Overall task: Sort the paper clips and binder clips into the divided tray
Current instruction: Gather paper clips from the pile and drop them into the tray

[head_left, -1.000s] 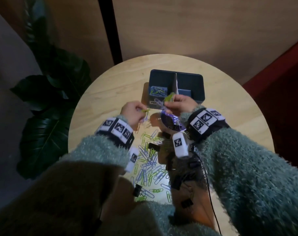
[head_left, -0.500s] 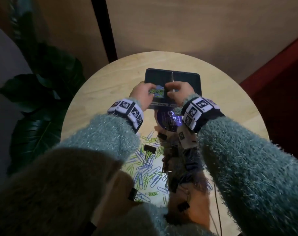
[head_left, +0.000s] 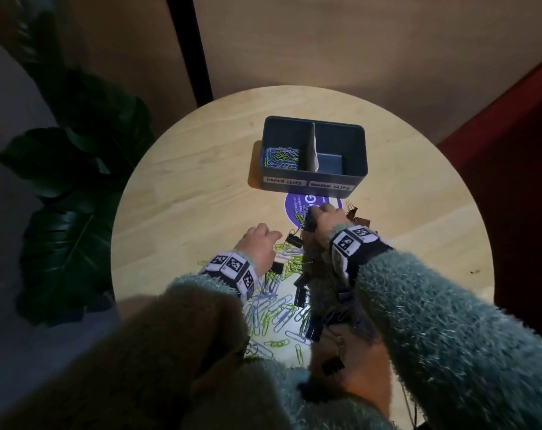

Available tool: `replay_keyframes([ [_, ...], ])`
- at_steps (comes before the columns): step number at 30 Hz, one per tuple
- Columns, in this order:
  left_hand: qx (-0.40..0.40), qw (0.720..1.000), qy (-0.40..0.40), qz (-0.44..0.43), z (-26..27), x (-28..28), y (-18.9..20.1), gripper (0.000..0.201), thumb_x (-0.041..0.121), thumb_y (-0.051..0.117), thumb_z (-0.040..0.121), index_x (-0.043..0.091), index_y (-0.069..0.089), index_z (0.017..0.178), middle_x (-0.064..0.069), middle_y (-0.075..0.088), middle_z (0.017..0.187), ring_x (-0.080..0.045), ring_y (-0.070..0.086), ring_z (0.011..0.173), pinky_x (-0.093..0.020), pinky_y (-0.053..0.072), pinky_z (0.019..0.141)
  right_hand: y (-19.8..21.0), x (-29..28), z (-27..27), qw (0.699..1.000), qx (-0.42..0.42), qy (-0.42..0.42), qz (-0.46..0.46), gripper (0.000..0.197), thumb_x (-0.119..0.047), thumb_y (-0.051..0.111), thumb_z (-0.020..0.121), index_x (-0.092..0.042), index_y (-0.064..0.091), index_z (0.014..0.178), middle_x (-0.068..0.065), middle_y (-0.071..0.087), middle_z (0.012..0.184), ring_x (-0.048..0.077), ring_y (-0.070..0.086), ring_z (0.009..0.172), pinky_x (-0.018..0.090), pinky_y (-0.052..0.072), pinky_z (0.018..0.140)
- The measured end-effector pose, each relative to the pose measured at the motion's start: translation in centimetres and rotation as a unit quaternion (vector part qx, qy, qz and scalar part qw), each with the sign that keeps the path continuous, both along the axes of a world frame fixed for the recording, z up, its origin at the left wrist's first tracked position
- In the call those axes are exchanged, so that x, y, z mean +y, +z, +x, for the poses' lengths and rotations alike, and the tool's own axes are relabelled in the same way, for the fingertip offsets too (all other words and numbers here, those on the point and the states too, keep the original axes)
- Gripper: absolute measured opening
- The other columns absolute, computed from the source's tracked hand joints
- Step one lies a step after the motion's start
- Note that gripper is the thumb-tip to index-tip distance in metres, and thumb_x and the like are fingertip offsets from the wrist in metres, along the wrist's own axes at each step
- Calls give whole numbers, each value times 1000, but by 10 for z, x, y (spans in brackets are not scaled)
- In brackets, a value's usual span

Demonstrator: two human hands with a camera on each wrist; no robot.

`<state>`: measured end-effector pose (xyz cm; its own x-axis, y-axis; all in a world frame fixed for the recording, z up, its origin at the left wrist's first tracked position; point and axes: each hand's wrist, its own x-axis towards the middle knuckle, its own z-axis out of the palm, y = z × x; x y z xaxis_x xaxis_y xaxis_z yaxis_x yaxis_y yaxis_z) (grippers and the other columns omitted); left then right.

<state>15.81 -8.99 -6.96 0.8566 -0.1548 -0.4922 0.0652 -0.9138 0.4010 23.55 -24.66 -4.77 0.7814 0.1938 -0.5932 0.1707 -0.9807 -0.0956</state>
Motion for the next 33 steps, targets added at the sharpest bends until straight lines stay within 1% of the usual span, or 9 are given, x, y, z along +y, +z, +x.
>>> replay_keyframes([
  [3,10,999,26,-24,-5,9,0,36,15,48,95,17,47,131,-6,47,125,-23,47,115,-32,40,96,-1,8,-16,998,-6,63,4,55,-22,58,89,-28,38,140,6,40,140,31,38,128,48,36,107],
  [7,1,999,38,-36,-15,30,-3,24,18,49,95,16,55,117,-5,54,116,-17,51,99,-27,41,87,-4,7,-38,992,15,96,75,33,-20,57,91,-38,60,119,-6,52,132,24,41,126,48,30,108],
  [11,-59,997,45,-7,-26,37,-6,69,-4,50,85,26,30,145,-5,38,138,-23,35,127,-35,32,110,-7,2,-47,989,-51,39,131,30,-15,53,92,-34,63,113,-4,55,128,25,41,123,46,33,105],
  [16,-28,997,-60,31,-25,16,-3,100,-18,46,74,33,8,150,7,7,158,-23,10,144,-44,17,118,-17,2,-69,973,-58,175,139,40,-17,52,91,-40,56,123,-11,53,130,21,40,118,41,35,101],
  [20,-46,998,-40,16,-28,16,-5,78,-13,47,77,25,34,144,1,34,147,-21,28,135,-36,25,113,-15,-16,-58,986,-53,109,115,23,-27,57,89,-35,66,108,-10,57,126,19,42,116,38,37,101],
  [23,-62,998,16,-10,-33,28,-4,54,-9,46,83,22,54,127,2,51,129,-18,41,121,-32,34,104,-11,-25,-49,995,-66,51,48,26,-19,52,91,-26,66,112,-3,52,132,24,37,127,43,31,106],
  [27,-64,996,64,-15,-44,39,-4,52,-3,45,86,22,49,132,-1,47,131,-20,39,123,-32,34,106,-4,-10,-45,990,-128,29,54,31,-26,54,92,-24,59,122,2,50,133,26,39,127,44,32,108],
  [30,-59,997,52,6,-52,38,-4,56,0,45,88,24,43,139,-2,45,132,-21,38,123,-34,34,107,-6,21,-50,994,-62,77,47,57,-23,68,81,-21,42,132,7,46,134,28,43,123,44,37,106],
  [33,-38,998,46,-18,-55,38,-3,48,3,45,90,27,53,130,1,51,129,-21,42,122,-38,36,107,-9,50,-67,986,-26,166,23,70,-24,77,70,-22,39,128,6,42,131,28,43,118,45,40,102],
])
